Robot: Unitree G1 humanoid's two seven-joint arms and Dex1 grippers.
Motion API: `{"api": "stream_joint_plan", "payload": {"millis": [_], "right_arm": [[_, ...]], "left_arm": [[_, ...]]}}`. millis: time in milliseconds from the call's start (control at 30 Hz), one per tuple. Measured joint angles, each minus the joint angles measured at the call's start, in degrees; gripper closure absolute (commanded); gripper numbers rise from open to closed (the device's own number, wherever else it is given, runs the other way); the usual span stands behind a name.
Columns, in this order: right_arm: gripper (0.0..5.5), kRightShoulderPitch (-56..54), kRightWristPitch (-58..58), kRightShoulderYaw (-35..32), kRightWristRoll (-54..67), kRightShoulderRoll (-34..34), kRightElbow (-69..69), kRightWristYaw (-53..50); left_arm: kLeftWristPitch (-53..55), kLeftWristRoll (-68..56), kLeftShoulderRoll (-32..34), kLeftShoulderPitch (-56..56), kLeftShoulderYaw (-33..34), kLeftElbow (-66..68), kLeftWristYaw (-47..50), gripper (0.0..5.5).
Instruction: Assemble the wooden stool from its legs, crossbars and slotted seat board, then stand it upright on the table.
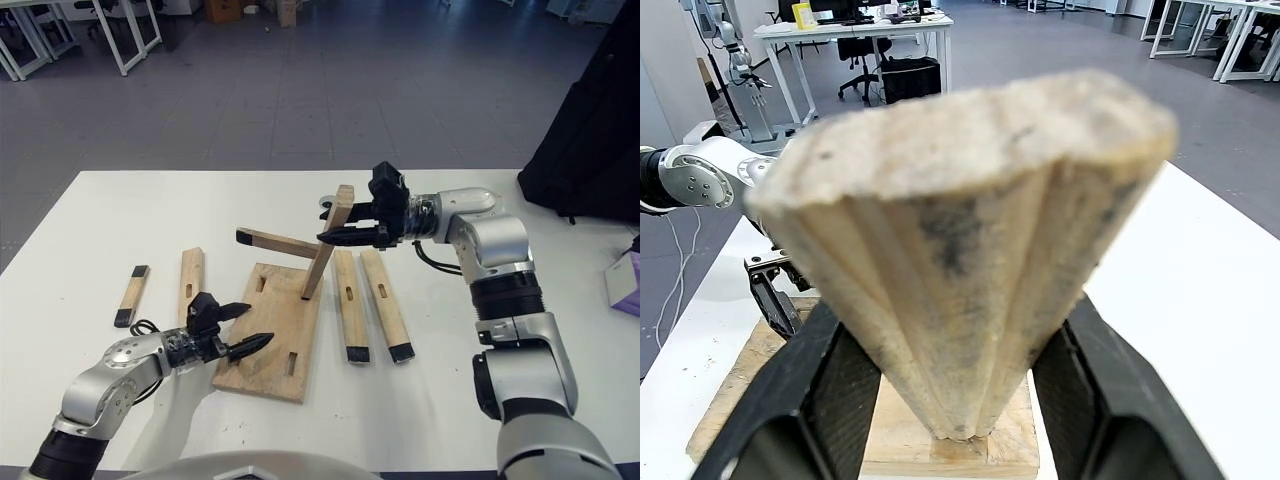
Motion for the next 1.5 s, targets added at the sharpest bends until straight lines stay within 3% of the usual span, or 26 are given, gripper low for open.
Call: {"api": "stream_joint_plan", "payload": {"millis": [200, 367, 500, 600, 700, 967, 1067, 1200, 1267, 1500], "right_arm": [[3.49, 3.1, -0.1, -1.1, 0.6, 0.3, -4.0, -2.8], [2.33, 8.3, 4.7, 0.2, -0.1, 2.1, -2.8, -7.2], [1.56, 8.4, 6.2, -3.2, 1.2, 2.5, -4.4, -10.6], [1.56, 10.7, 6.0, -6.4, 2.4, 2.6, -6.4, -13.0], [1.56, 11.3, 8.7, -15.3, 14.2, 4.9, -13.9, -14.5], [1.56, 0.2, 11.0, -26.6, 28.5, 6.5, -22.2, -25.7], [1.56, 0.8, 10.1, -23.9, 28.0, 6.8, -24.7, -25.5], [1.56, 10.9, 5.0, -9.3, 17.7, 9.0, -24.1, -22.6], [1.56, 9.5, -1.1, -5.2, 10.8, 8.5, -21.4, -23.4], [1.56, 6.9, -4.1, -4.1, 6.9, 10.7, -15.8, -26.7]], "left_arm": [[-0.5, 1.4, 0.7, -0.2, -1.0, -0.4, 0.3, 0.53], [-1.4, 1.7, 0.9, -0.2, -1.5, -0.6, 0.2, 0.53], [-1.9, 2.0, 0.9, -0.2, -1.8, -0.3, 0.4, 0.53], [-3.0, 2.0, 0.8, -0.1, -2.0, 0.2, 0.3, 0.53], [-3.1, 2.0, 0.8, -0.1, -2.0, 0.4, 0.3, 0.53], [-4.1, 2.0, 0.6, -0.1, -2.2, 1.2, 0.2, 0.53], [-4.7, 2.0, 0.6, -0.1, -2.2, 1.7, -0.2, 0.53], [-5.7, 2.0, 0.7, -0.5, -2.2, 2.9, -1.1, 0.53], [-5.8, 2.0, 0.8, -1.2, -2.3, 3.5, -1.3, 0.53], [-5.8, 2.0, 0.8, -2.2, -2.5, 4.5, -1.5, 0.53]]}}
